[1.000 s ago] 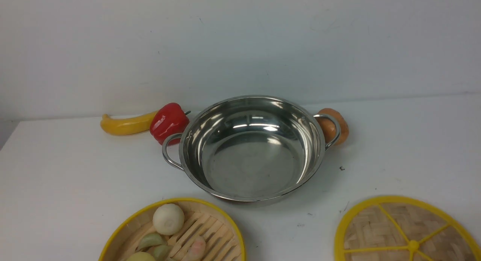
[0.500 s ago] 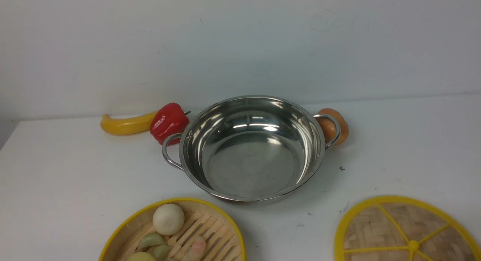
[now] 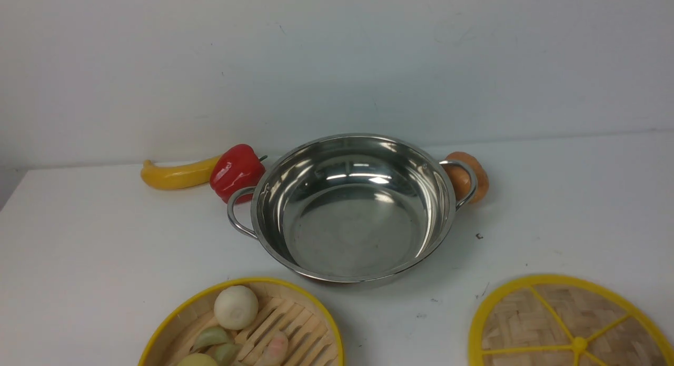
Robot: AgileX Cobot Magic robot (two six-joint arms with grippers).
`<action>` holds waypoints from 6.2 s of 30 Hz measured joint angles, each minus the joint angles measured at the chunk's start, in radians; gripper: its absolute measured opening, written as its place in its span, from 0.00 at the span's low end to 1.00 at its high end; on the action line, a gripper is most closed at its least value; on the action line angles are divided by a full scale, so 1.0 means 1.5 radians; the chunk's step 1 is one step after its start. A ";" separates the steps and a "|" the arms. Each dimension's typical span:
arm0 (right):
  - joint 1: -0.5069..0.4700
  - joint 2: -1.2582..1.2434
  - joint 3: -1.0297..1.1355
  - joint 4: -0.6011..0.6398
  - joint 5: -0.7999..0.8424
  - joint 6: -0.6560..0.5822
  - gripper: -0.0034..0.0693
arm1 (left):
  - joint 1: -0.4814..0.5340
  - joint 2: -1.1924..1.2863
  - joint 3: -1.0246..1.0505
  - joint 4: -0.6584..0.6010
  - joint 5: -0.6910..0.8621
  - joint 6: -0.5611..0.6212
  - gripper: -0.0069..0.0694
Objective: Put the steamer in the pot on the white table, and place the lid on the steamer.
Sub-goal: 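Grasp the rim of the steamer basket holding the buns with the left gripper, then place the bamboo steamer basket with dumplings into the steel pot with the left gripper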
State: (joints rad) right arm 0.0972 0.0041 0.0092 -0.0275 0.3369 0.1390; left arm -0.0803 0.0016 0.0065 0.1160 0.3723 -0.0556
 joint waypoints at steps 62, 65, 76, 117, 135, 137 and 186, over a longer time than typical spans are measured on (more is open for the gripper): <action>0.000 0.000 0.000 0.000 0.000 0.000 0.39 | 0.000 0.793 -0.618 -0.139 0.464 0.250 0.44; 0.000 0.000 0.000 0.000 0.000 0.000 0.39 | 0.000 0.849 -0.634 -0.154 0.453 0.282 0.51; 0.000 0.000 0.000 0.000 0.000 0.000 0.39 | 0.000 1.001 -0.691 -0.157 0.397 0.238 0.68; 0.000 0.000 0.000 0.000 0.000 0.000 0.39 | 0.000 1.194 -0.692 -0.157 0.311 0.295 0.54; 0.000 0.000 0.000 0.000 0.000 0.000 0.39 | -0.001 1.208 -0.694 -0.133 0.329 0.299 0.17; 0.000 0.000 0.000 0.000 0.000 0.000 0.39 | -0.001 1.208 -0.695 -0.123 0.332 0.298 0.14; 0.000 0.000 0.000 0.000 0.000 0.000 0.39 | 0.040 1.008 -0.802 -0.141 0.554 0.314 0.13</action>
State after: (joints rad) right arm 0.0972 0.0041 0.0092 -0.0275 0.3369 0.1390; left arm -0.0195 1.5131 -1.1971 -0.0961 1.2031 0.4153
